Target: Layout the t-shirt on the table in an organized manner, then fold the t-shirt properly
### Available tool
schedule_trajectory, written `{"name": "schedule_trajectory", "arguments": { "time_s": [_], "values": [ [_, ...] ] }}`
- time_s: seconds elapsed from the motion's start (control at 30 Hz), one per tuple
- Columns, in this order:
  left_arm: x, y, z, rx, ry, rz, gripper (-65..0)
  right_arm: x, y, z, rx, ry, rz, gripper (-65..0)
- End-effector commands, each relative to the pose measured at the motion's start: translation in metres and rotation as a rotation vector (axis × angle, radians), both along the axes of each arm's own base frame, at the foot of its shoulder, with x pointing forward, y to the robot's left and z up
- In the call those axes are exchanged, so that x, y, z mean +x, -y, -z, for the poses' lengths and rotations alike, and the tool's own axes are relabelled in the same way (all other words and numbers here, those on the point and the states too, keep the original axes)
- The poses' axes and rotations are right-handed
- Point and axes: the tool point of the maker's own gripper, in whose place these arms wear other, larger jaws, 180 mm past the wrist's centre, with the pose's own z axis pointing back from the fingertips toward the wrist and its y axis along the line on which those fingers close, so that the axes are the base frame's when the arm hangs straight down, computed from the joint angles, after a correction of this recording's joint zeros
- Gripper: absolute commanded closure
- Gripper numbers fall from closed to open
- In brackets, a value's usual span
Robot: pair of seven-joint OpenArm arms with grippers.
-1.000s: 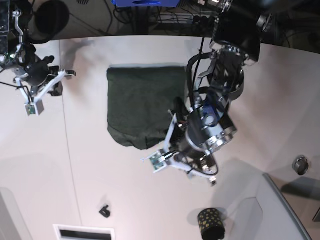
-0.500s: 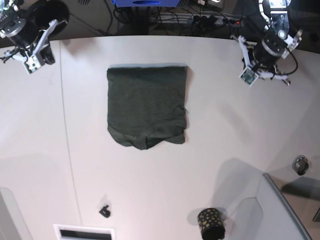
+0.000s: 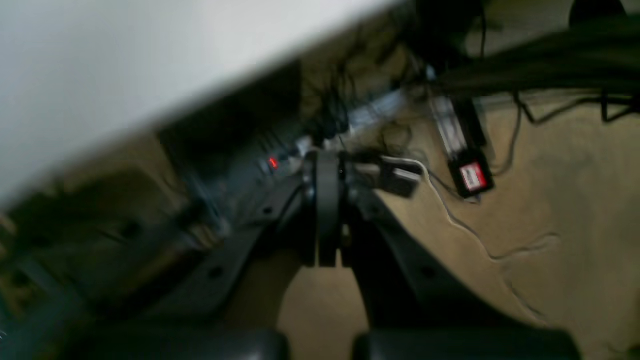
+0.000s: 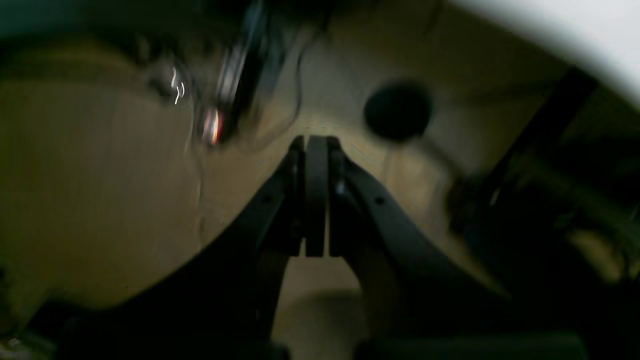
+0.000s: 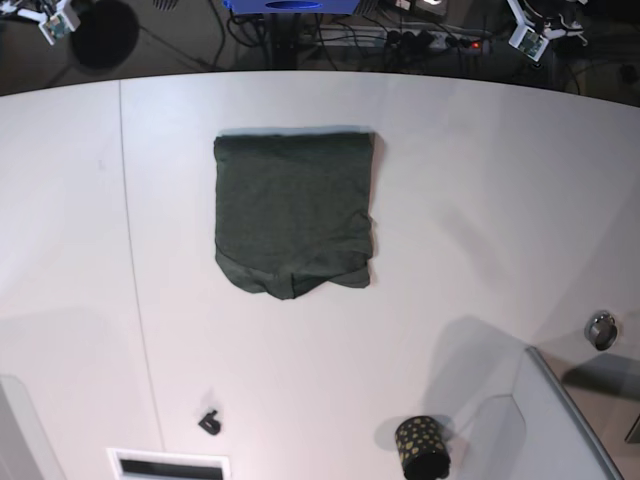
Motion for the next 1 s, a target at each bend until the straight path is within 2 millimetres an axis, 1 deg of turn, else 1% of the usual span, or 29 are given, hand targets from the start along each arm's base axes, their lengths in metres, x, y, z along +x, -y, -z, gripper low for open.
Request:
{"name": "schedule_trajectory", "arguments": {
  "time_s": [0.0, 0.07, 0.13, 0.17, 0.2, 0.27, 0.37, 0.4, 0.43, 0.47, 0.5, 0.53, 0.57, 0.63, 0.67, 0.7, 0.77, 0.8, 0.9, 0.97],
  "values": [
    [-0.009, 0.005, 0.01, -0.032, -0.019, -0.01, 0.0, -0.009, -0.002, 0.011, 0.016, -0.038, -0.001, -0.6],
    [-0.025, 0.017, 0.042, -0.117, -0.061, -0.056, 0.0, -0.026, -0.009, 0.044, 0.05, -0.123, 0.018, -0.6],
    [-0.032, 0.027, 0.072, -0.189, -0.078, -0.109, 0.0, -0.034, -0.015, 0.069, 0.073, -0.182, 0.029, -0.6],
    [-0.039, 0.031, 0.089, -0.22, -0.102, -0.138, 0.0, -0.035, -0.021, 0.081, 0.088, -0.206, 0.028, -0.6],
    [-0.042, 0.035, 0.104, -0.246, -0.117, -0.161, 0.0, -0.037, -0.026, 0.092, 0.1, -0.233, 0.025, -0.6],
    [-0.05, 0.043, 0.127, -0.281, -0.163, -0.196, 0.0, -0.042, -0.032, 0.117, 0.114, -0.3, 0.02, -0.6],
    [-0.054, 0.064, 0.155, -0.368, -0.206, -0.282, 0.0, -0.06, -0.023, 0.163, 0.099, -0.466, 0.052, -0.6],
    [-0.05, 0.071, 0.163, -0.396, -0.206, -0.32, 0.0, -0.069, -0.02, 0.176, 0.096, -0.512, 0.066, -0.6],
    [-0.048, 0.074, 0.169, -0.397, -0.202, -0.357, 0.0, -0.075, -0.016, 0.184, 0.092, -0.535, 0.077, -0.6],
    [-0.045, 0.078, 0.175, -0.392, -0.199, -0.389, 0.0, -0.084, -0.01, 0.191, 0.083, -0.547, 0.088, -0.6],
    [-0.04, 0.081, 0.18, -0.383, -0.193, -0.407, 0.0, -0.088, -0.005, 0.195, 0.085, -0.529, 0.092, -0.6],
    [-0.034, 0.083, 0.183, -0.365, -0.181, -0.404, 0.0, -0.087, -0.005, 0.198, 0.097, -0.485, 0.092, -0.9],
    [-0.027, 0.083, 0.185, -0.342, -0.163, -0.382, 0.0, -0.084, -0.012, 0.201, 0.123, -0.425, 0.094, -1.2],
    [-0.016, 0.087, 0.189, -0.295, -0.142, -0.303, 0.0, -0.074, -0.014, 0.203, 0.124, -0.319, 0.081, -1.4],
    [-0.015, 0.097, 0.191, -0.287, -0.143, -0.259, 0.0, -0.075, -0.011, 0.204, 0.1, -0.296, 0.069, -1.4],
    [-0.016, 0.102, 0.193, -0.267, -0.151, -0.208, 0.0, -0.071, -0.011, 0.207, 0.065, -0.275, 0.05, -1.4],
    [-0.022, 0.106, 0.196, -0.221, -0.166, -0.122, 0.0, -0.067, -0.007, 0.21, -0.004, -0.242, 0.023, -1.4],
    [-0.023, 0.109, 0.197, -0.211, -0.165, -0.087, 0.0, -0.062, -0.009, 0.212, -0.03, -0.219, 0.02, -1.4],
    [-0.018, 0.104, 0.197, -0.19, -0.149, -0.028, 0.0, -0.041, -0.03, 0.218, -0.048, -0.139, 0.009, -1.4],
    [-0.017, 0.1, 0.196, -0.184, -0.144, -0.026, 0.0, -0.04, -0.045, 0.219, -0.039, -0.122, 0.007, -1.4]
  ]
}}
